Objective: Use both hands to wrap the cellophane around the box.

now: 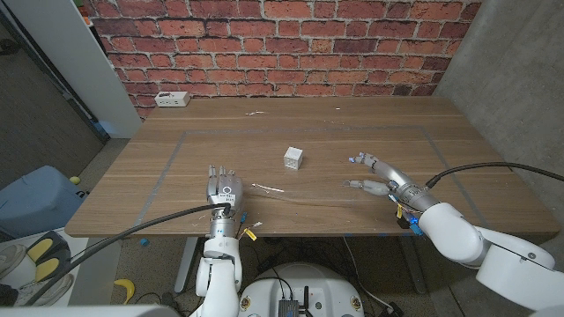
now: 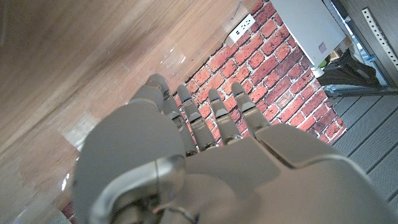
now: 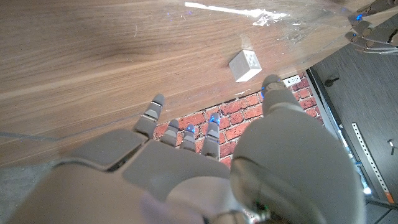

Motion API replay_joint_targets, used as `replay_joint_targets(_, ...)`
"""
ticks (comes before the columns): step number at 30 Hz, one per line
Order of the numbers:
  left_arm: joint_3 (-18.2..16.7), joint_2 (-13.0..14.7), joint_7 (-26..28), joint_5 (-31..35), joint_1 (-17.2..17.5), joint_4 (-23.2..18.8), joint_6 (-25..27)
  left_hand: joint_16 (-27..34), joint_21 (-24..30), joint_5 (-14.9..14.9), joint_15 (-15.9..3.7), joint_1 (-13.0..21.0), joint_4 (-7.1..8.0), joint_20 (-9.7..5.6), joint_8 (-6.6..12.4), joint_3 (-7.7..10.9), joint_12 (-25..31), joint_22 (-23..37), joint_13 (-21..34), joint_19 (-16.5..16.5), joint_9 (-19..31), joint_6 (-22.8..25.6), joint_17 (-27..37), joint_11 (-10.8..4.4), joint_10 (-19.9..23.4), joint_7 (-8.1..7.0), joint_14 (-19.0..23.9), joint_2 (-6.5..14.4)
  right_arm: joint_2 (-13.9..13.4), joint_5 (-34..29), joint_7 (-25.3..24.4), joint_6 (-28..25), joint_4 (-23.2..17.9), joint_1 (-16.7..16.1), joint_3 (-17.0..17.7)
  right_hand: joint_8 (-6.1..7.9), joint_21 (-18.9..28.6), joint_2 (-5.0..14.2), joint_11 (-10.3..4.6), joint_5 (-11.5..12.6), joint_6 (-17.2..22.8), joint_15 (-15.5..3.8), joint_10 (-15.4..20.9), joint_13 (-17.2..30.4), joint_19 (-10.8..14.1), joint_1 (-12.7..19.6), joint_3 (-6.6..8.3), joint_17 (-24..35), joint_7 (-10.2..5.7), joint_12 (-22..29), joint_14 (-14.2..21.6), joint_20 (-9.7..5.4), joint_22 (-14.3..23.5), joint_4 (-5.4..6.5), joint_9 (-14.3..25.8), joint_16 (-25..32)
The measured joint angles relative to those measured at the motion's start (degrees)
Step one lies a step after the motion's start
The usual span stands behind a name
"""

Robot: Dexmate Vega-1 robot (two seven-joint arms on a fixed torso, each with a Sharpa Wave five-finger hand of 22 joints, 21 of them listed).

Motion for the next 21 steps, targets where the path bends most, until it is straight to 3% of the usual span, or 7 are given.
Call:
replay_joint_targets(7,0.84,0.35,1.94,-0.85,-0.8,0.21,0.92,0.0,-0.22,0.0,0.0,0.0,0.02,0.0,0.48,0.34,-0.01,0.0,0.29,0.0,0.41,-0.21,0.0,0.0,0.0,0.21,0.0,-0.01,-1.97,-1.49,4.58,-10.03,-3.09,7.82,-6.74,0.75,-0.23,0.77,-0.43,0.0,1.89,0.43,-2.2,0.0,-2.1,3.23,0.65,0.01,-2.25,0.0,-2.68,0.07,0.0,-0.65,0.0,0.0)
replay_joint_targets(10,1.02,0.37,3.17,-1.59,-1.01,0.29,1.47,0.0,-0.22,-0.01,0.0,0.0,0.03,0.0,0.5,0.62,0.0,0.0,0.3,0.0,0.47,-0.24,0.0,-0.32,0.32,0.24,0.0,-0.01,-2.54,-2.75,7.72,-16.45,-4.07,12.87,-11.49,1.12,-0.23,1.15,-0.43,0.0,3.1,0.73,-2.83,0.0,-3.57,4.27,0.88,0.01,-3.43,0.0,-3.81,0.11,-0.12,-0.88,0.0,0.0)
replay_joint_targets(14,1.21,0.3,4.53,-2.49,-1.33,0.52,2.25,0.0,-0.22,-0.22,0.0,0.0,0.11,0.0,0.69,1.17,-0.35,-0.01,0.29,0.0,0.53,-0.33,0.0,-0.32,0.32,0.33,0.0,-0.02,-2.85,-3.65,10.85,-22.24,-4.93,18.52,-16.61,1.56,-0.41,0.87,-0.32,0.0,4.68,1.14,-3.54,0.0,-5.07,5.27,1.11,0.01,-3.13,0.0,-5.23,0.8,-0.14,-0.66,0.01,-0.23)
replay_joint_targets(16,1.31,0.18,5.47,-3.1,-1.52,0.69,2.75,0.0,-0.22,-0.23,0.0,0.0,-0.08,0.0,1.02,1.51,-0.44,-0.01,0.29,0.0,0.54,-0.42,0.0,-0.24,0.84,0.42,0.0,-0.02,-2.95,-4.14,13.02,-26.02,-5.38,22.88,-20.23,1.68,-0.61,0.89,-0.2,0.0,5.33,1.24,-3.85,0.0,-5.53,5.31,1.11,-0.22,-2.52,0.0,-5.32,1.13,-0.14,-0.66,0.01,-0.23)
replay_joint_targets(17,1.34,0.14,5.58,-3.18,-1.57,0.73,2.81,0.0,-0.22,-0.3,0.0,0.0,-0.14,0.0,1.02,1.56,-0.44,-0.01,0.3,0.0,0.54,-0.43,-0.01,-0.32,0.93,0.43,0.0,-0.02,-2.95,-4.22,13.34,-26.64,-5.39,23.03,-20.36,2.1,-0.61,0.65,-0.2,0.0,6.44,1.24,-3.85,0.0,-5.68,5.55,1.09,-0.26,-2.62,0.19,-5.33,1.0,-0.14,-0.64,0.01,-0.23)
replay_joint_targets(19,1.44,0.1,6.75,-4.15,-1.76,0.83,3.35,0.0,-0.22,-0.33,0.0,0.0,-0.31,-0.01,1.02,1.74,-0.44,-0.01,0.52,-0.02,0.55,-0.43,-0.01,-0.32,0.93,0.43,0.0,-0.03,-3.01,-4.68,14.59,-29.41,-5.66,26.63,-23.48,3.0,-0.16,0.22,-0.41,0.14,9.25,1.23,-3.14,0.0,-5.48,6.01,0.85,-0.26,-2.51,0.88,-5.31,0.83,-0.14,-0.41,0.11,0.28)
replay_joint_targets(21,1.55,0.15,7.47,-4.8,-1.89,0.85,3.57,0.0,-0.22,-0.33,0.0,0.0,-0.37,-0.22,1.03,1.8,-0.44,-0.01,0.53,-0.23,0.56,-0.43,-0.01,-0.09,1.16,0.43,0.0,-0.03,-3.02,-5.23,15.02,-31.05,-5.82,28.84,-25.65,4.29,0.57,0.69,-1.04,0.65,13.84,0.09,-0.39,-0.11,-3.57,8.04,0.88,-0.26,-2.41,1.7,-3.69,-0.13,-0.13,-0.39,0.17,1.1)
